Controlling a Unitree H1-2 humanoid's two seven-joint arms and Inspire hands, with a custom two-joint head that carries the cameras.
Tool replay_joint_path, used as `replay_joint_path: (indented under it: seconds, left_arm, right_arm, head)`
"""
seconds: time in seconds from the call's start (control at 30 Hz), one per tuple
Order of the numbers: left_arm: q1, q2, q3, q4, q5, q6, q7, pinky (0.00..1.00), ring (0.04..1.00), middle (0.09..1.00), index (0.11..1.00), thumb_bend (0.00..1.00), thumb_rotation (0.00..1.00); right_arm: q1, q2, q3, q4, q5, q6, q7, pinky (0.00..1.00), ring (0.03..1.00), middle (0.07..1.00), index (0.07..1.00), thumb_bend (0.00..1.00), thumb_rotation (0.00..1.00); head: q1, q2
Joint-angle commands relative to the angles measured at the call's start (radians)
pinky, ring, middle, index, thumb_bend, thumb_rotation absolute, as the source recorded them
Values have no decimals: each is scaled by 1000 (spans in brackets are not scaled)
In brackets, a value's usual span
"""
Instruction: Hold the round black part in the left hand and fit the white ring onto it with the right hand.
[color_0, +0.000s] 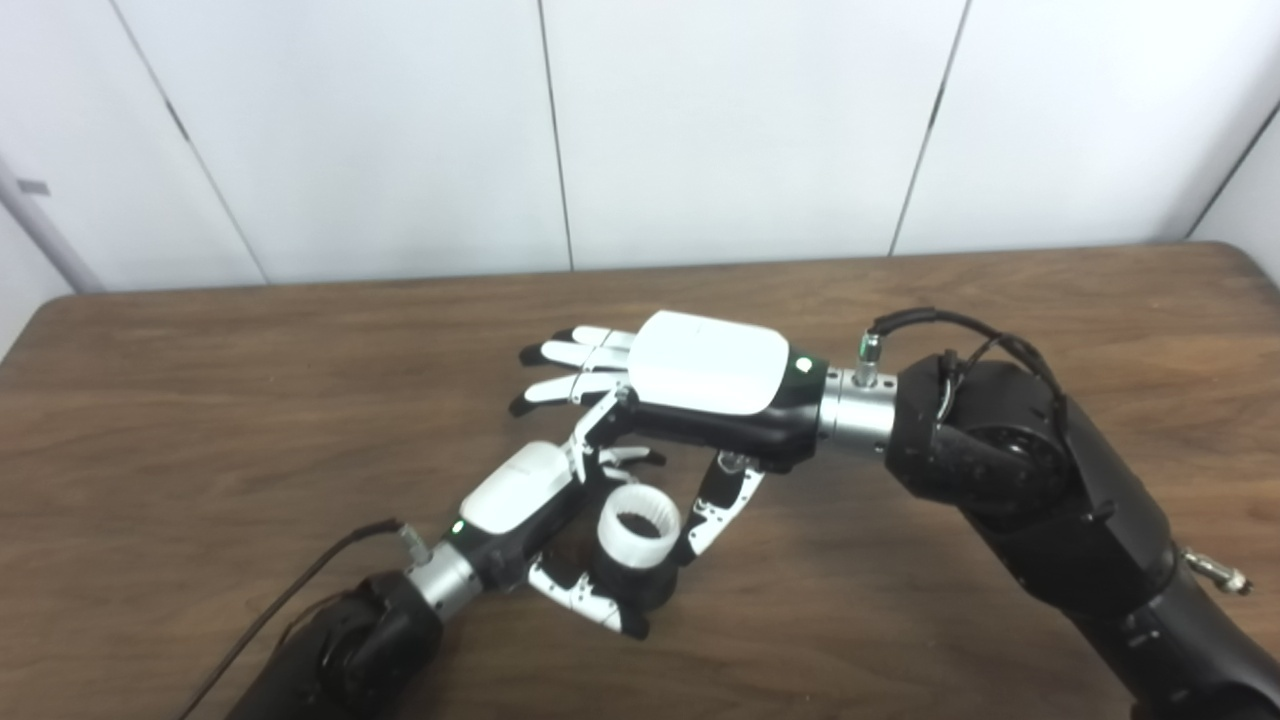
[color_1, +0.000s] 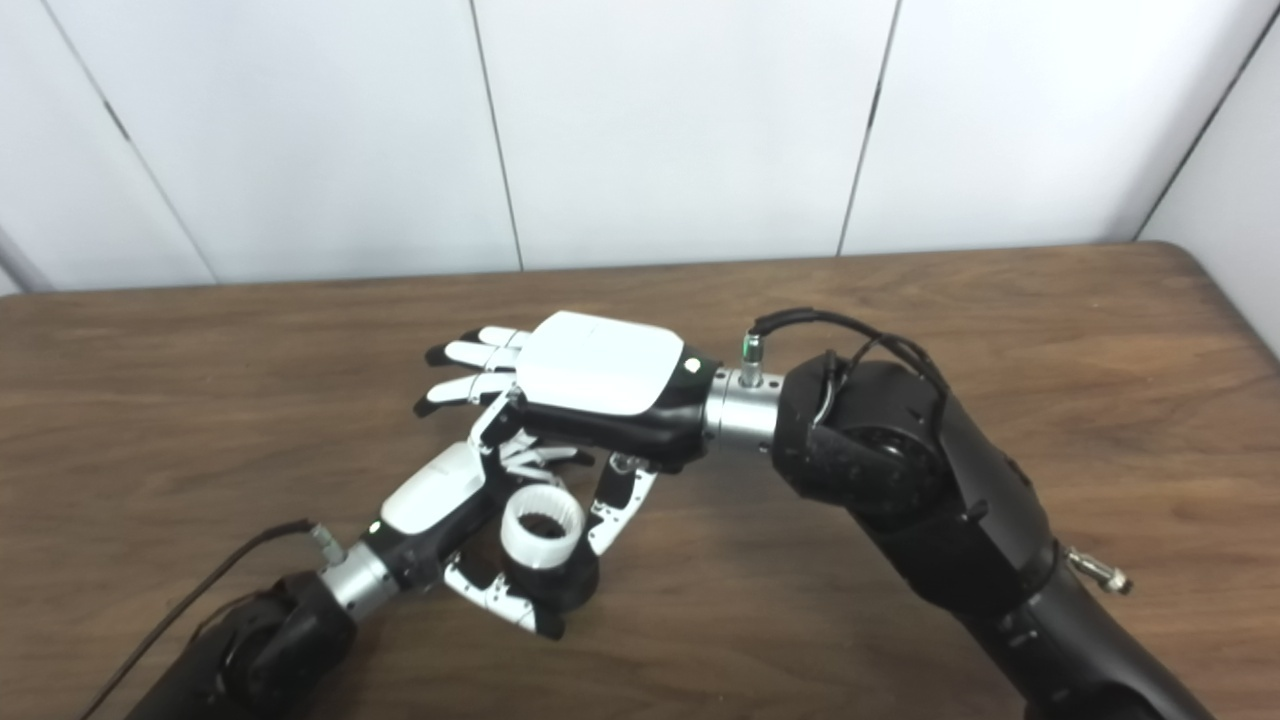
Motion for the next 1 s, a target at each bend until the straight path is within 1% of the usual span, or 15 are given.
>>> replay_joint_path:
  seconds: [0.0,0.27,0.47,0.6,0.77,0.97]
  left_arm:
    - [5,-7,-24,-14,52,31,-53,1000,1000,880,481,524,67]
    - [8,-5,-24,-42,58,40,-55,1000,1000,885,480,525,66]
    - [13,2,-20,-71,53,58,-80,1000,1000,887,480,525,65]
    - [18,1,-19,-82,52,64,-85,1000,1000,888,481,525,66]
    - [22,-1,-17,-89,44,61,-82,1000,1000,866,480,525,64]
    - [24,-5,-16,-96,41,70,-88,1000,1000,860,480,525,62]
  right_arm:
    - [-21,5,-7,2,4,-40,-29,1000,1000,900,481,525,140]
    - [-6,13,-2,45,-8,-71,-31,1000,1000,909,481,525,139]
    - [-2,14,-6,63,-6,-74,-29,1000,1000,909,481,525,139]
    - [2,12,-8,76,-10,-86,-34,1000,1000,904,481,525,138]
    - [-1,8,-10,101,-39,-108,-43,1000,1000,898,481,525,138]
    - [-5,6,-16,129,-43,-128,-54,1000,1000,892,481,525,138]
  head:
    - [1,2]
    - [8,6]
    - [9,11]
    - [10,12]
    - [14,16]
    - [14,17]
